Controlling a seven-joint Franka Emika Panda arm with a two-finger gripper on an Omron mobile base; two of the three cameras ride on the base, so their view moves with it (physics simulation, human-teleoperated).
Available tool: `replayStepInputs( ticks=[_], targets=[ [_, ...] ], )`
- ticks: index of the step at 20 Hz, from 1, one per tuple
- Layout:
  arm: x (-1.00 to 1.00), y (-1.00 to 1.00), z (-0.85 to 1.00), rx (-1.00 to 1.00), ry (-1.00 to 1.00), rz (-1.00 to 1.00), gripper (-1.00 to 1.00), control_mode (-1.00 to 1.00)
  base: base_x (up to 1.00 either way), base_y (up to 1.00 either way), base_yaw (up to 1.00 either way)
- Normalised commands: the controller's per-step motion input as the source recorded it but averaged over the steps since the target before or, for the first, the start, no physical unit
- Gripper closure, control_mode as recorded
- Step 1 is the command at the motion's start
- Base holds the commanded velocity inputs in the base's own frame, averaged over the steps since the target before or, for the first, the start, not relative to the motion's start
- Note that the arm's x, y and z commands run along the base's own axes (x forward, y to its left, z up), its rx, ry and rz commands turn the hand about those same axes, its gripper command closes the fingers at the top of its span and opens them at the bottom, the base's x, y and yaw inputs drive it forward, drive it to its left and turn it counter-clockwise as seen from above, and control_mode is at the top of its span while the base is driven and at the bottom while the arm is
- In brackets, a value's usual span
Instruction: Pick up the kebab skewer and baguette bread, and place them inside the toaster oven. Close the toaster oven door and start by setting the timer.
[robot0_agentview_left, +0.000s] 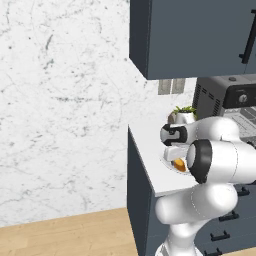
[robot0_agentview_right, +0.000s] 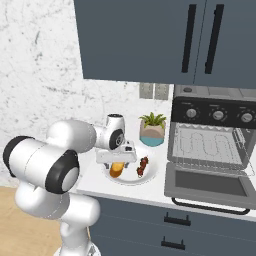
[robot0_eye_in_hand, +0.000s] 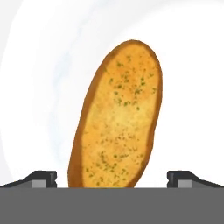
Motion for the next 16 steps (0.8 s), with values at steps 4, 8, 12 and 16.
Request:
replayStepInputs(
  ticks=[4, 8, 12, 16],
  targets=[
    [0.06, 0.01, -0.1, 0.0, 0.0, 0.0, -1.0, -1.0, 0.0, 0.0, 0.0],
    [0.09, 0.02, -0.09, 0.0, 0.0, 0.0, -1.0, -1.0, 0.0, 0.0, 0.0],
    [0.09, 0.0, -0.15, 0.0, -0.01, 0.0, -1.0, -1.0, 0.0, 0.0, 0.0],
    [0.06, 0.0, -0.14, 0.0, -0.03, 0.0, -1.0, -1.0, 0.0, 0.0, 0.0]
  ],
)
